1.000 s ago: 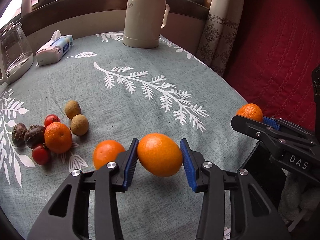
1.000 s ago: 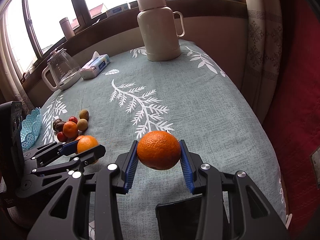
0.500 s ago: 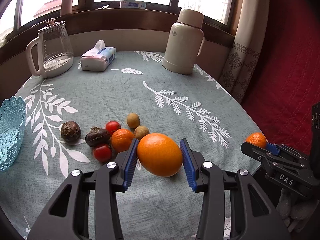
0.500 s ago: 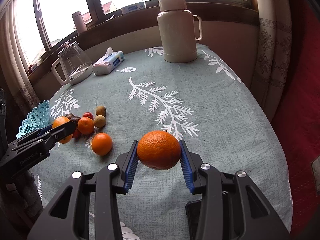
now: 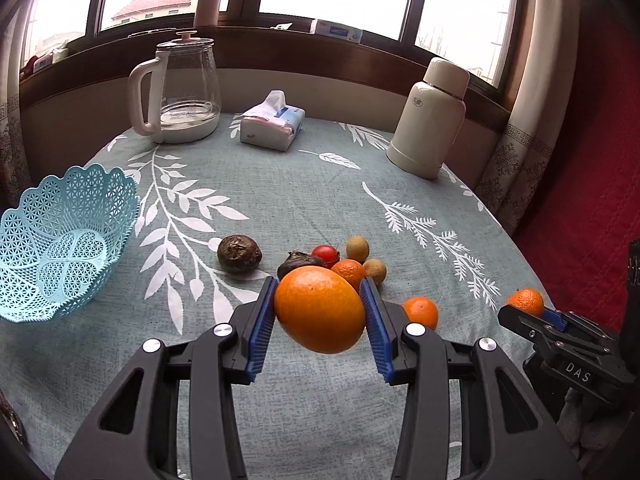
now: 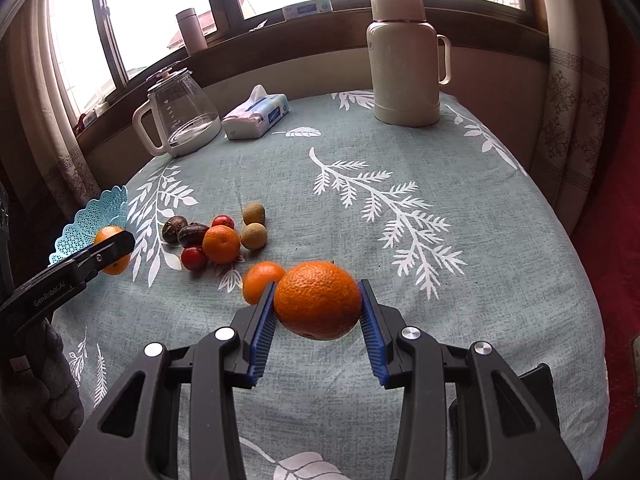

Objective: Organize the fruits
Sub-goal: 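Carry the orange into the blue basket and open the left tool while right holds its orange, then lower the large orange into the blue basket and open the right tool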

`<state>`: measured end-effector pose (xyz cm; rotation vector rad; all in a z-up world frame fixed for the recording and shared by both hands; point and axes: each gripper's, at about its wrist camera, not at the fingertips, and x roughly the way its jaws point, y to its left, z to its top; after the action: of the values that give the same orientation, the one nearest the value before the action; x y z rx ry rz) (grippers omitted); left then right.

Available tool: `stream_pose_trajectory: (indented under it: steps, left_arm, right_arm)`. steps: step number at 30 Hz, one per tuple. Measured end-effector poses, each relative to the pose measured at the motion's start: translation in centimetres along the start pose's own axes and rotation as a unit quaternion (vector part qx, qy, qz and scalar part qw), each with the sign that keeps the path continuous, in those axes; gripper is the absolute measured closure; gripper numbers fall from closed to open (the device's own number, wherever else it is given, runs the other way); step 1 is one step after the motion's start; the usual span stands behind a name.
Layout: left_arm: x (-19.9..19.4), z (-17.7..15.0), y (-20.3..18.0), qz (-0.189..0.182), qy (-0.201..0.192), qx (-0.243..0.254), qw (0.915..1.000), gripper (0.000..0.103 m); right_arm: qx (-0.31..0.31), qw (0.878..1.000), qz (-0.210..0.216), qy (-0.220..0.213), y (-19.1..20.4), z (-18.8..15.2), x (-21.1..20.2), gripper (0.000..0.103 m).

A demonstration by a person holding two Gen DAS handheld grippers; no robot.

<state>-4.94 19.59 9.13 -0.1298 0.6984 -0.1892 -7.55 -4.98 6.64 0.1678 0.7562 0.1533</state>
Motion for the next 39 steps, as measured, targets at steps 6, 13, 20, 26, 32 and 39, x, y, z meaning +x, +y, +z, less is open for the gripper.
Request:
stream_pose_trajectory:
  steps: [6, 13, 20, 26, 32, 39]
  left_arm:
    - [-1.5, 0.6, 3.7, 0.034, -0.022, -0.023, 0.9989, 0.059]
    - [-2.6, 1.7, 8.7, 0.082, -0.041, -0.042, 0.9948, 0.059]
    - [-2.7, 2.1, 13.5, 0.123, -0.045, -0.072, 0.9888, 0.059]
    - [-2.6, 2.1, 17.0, 0.147, -0.044, -0.096, 0.9835, 0.059]
    - [-4.0, 2.6, 19.5, 0.158, -0.064, -0.128, 0.9770, 0.044]
    - [-7.0, 3.3, 21.4, 0.172, -0.104, -0.156, 0.9670, 0.026]
  right_arm:
    - [-0.010, 1.000, 0.011, 0.009, 1.9, -0.1, 0.9, 0.063]
    - [-0.023, 0.999, 0.023, 0.014, 4.2, 0.3, 1.9, 0.063]
    - [-0.035, 0.999, 0.026, 0.024, 6.0, 0.6, 2.9, 0.063]
    - [-0.047, 0.998, 0.029, 0.030, 7.6, 0.8, 3.6, 0.063]
    - [-0.064, 0.997, 0.037, 0.038, 9.8, 0.9, 4.4, 0.063]
    - [-0.104, 0.992, 0.063, 0.037, 14.1, 2.1, 5.4, 0.063]
